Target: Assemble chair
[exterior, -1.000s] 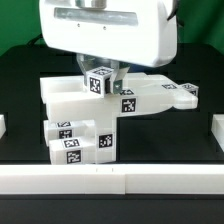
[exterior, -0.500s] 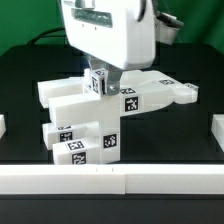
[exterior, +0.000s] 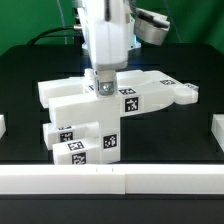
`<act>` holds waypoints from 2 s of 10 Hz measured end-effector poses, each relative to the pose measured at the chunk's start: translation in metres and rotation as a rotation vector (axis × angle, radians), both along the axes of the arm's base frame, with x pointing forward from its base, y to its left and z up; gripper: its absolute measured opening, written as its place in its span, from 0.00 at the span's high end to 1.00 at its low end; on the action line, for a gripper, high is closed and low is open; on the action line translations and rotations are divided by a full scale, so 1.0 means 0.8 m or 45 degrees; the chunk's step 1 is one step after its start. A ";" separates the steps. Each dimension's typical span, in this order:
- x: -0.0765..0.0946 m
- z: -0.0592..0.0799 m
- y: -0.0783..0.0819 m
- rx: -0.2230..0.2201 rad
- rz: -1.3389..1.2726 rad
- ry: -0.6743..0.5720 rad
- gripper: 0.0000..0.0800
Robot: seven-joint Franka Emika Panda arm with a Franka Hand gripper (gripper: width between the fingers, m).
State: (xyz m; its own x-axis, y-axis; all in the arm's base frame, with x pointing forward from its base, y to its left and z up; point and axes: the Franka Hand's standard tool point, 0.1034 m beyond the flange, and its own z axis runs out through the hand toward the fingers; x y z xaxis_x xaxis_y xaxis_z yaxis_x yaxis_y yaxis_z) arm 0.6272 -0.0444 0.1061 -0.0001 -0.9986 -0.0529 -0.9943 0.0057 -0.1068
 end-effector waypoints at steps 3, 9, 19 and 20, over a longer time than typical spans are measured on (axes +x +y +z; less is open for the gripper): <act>0.000 0.000 0.002 0.022 -0.205 0.011 0.66; 0.000 0.000 0.005 0.033 -0.292 0.017 0.41; 0.000 0.001 0.007 -0.094 0.653 0.000 0.19; 0.000 0.001 0.010 -0.105 0.743 -0.001 0.19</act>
Offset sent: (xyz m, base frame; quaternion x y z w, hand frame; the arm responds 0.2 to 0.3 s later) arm 0.0000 0.0000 0.0000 0.0000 0.0000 0.1296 0.9916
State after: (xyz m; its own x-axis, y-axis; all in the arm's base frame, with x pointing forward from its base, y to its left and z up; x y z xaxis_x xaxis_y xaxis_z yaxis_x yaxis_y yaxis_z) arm 0.6275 -0.0366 0.1071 0.5510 -0.8341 0.0254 -0.8302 -0.5510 -0.0846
